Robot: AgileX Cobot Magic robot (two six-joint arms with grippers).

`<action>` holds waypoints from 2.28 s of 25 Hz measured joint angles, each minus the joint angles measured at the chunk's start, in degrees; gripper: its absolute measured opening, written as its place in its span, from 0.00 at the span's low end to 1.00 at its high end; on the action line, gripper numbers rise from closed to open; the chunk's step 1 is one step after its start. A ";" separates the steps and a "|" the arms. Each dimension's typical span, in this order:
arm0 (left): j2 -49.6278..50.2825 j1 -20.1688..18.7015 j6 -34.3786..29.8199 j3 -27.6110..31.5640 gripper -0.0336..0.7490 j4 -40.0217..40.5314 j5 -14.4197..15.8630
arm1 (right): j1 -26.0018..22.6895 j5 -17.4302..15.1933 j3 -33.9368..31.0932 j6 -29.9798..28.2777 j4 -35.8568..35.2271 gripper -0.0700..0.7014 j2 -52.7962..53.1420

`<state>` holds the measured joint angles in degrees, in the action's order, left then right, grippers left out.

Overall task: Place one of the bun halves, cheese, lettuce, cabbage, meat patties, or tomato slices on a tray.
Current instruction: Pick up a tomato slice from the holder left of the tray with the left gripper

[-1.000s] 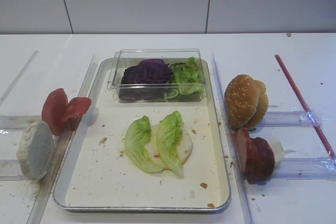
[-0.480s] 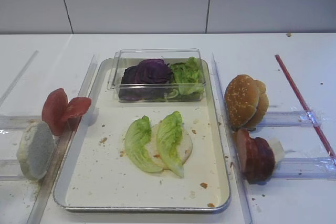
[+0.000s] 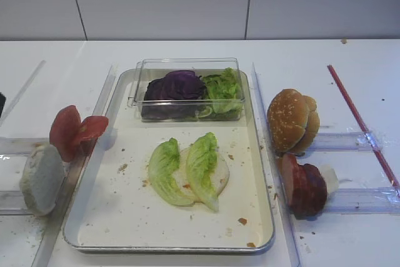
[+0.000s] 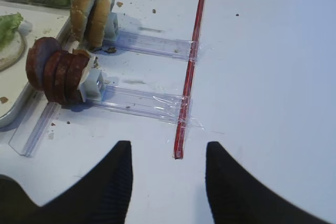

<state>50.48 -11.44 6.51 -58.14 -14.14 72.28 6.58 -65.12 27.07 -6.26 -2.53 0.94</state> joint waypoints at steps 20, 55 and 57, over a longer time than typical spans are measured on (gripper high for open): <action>28.81 -11.09 6.13 -15.69 0.69 7.58 -0.79 | 0.00 0.04 0.00 -0.12 0.09 0.57 0.00; 55.11 -12.51 12.53 -23.98 0.69 18.91 -3.13 | 0.00 0.04 0.00 -0.12 0.13 0.57 0.00; 55.71 -12.51 12.66 -23.98 0.69 19.44 -3.78 | 0.00 0.04 0.00 -0.12 0.13 0.57 0.00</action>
<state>106.19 -23.95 19.16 -82.12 5.30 68.50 6.58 -65.08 27.07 -6.37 -2.40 0.94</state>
